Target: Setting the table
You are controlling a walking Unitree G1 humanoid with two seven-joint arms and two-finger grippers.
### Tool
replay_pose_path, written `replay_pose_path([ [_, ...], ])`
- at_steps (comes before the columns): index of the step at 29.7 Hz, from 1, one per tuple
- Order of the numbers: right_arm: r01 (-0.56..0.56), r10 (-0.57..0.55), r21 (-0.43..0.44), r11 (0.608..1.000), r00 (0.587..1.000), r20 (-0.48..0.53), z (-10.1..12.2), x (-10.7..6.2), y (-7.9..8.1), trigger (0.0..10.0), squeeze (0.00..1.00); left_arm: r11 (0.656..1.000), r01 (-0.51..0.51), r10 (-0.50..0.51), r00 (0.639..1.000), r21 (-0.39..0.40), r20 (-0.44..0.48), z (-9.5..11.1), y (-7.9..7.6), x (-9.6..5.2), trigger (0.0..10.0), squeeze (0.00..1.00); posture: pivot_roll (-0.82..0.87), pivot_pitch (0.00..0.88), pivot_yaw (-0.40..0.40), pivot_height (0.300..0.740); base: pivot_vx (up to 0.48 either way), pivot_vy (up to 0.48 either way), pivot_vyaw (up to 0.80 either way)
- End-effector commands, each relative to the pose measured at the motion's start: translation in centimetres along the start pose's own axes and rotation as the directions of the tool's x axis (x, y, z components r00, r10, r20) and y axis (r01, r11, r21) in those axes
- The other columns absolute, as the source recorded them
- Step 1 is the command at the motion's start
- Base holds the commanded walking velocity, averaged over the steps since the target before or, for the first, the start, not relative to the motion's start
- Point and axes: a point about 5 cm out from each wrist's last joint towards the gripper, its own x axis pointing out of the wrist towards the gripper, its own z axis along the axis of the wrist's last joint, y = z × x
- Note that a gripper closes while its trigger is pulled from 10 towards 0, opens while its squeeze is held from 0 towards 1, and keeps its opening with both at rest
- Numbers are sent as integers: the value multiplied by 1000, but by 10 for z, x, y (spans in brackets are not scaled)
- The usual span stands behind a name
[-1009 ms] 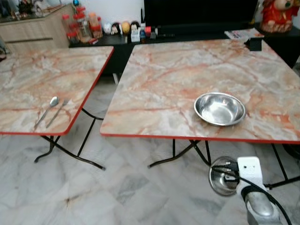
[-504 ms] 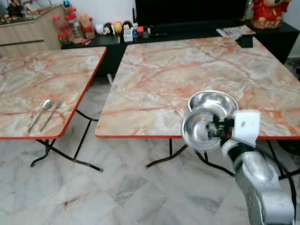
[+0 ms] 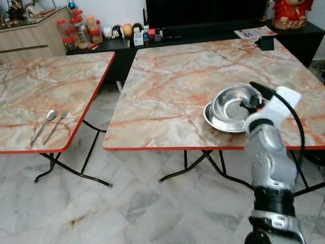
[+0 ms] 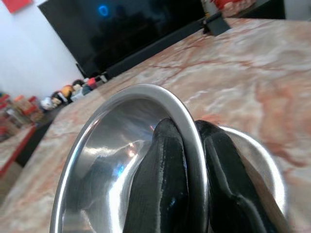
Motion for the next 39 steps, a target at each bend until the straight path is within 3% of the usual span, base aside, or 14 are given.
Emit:
replay_pose_path([
  [1, -13, 14, 58, 998, 1000, -14, -3, 6, 10, 10000, 0, 1000, -15, 15, 1000, 25, -17, -4, 6, -2, 10000, 0, -150, 0, 108, 736, 0, 0, 0],
  [8, 1, -2, 69, 998, 1000, 12, -1, 18, 19, 10000, 0, 1000, 3, -3, 1000, 19, -11, -4, 5, -2, 10000, 0, -143, 0, 108, 736, 0, 0, 0],
  [15, 90, -95, 78, 993, 994, 62, 7, 26, 3, 10000, 0, 999, 13, -11, 999, 35, -50, -7, 5, -2, 10000, 0, -136, 0, 105, 736, 0, 0, 0],
  [21, 94, -99, 62, 994, 991, 90, 12, 29, -3, 10000, 0, 999, 7, -4, 998, 40, -64, -9, 5, -3, 10000, 0, -135, 0, 101, 736, 0, 0, 0],
  [31, 111, -117, 59, 992, 987, 110, 12, 30, -6, 10000, 0, 1000, 3, -2, 998, 21, -63, -11, 4, -3, 10000, 0, -133, 0, 101, 736, 0, 0, 0],
  [39, 80, -89, 64, 995, 986, 143, 17, 30, 1, 10000, 0, 1000, 1, 0, 998, 13, -57, -12, 4, -4, 10000, 0, -131, 0, 95, 736, 0, 0, 0],
])
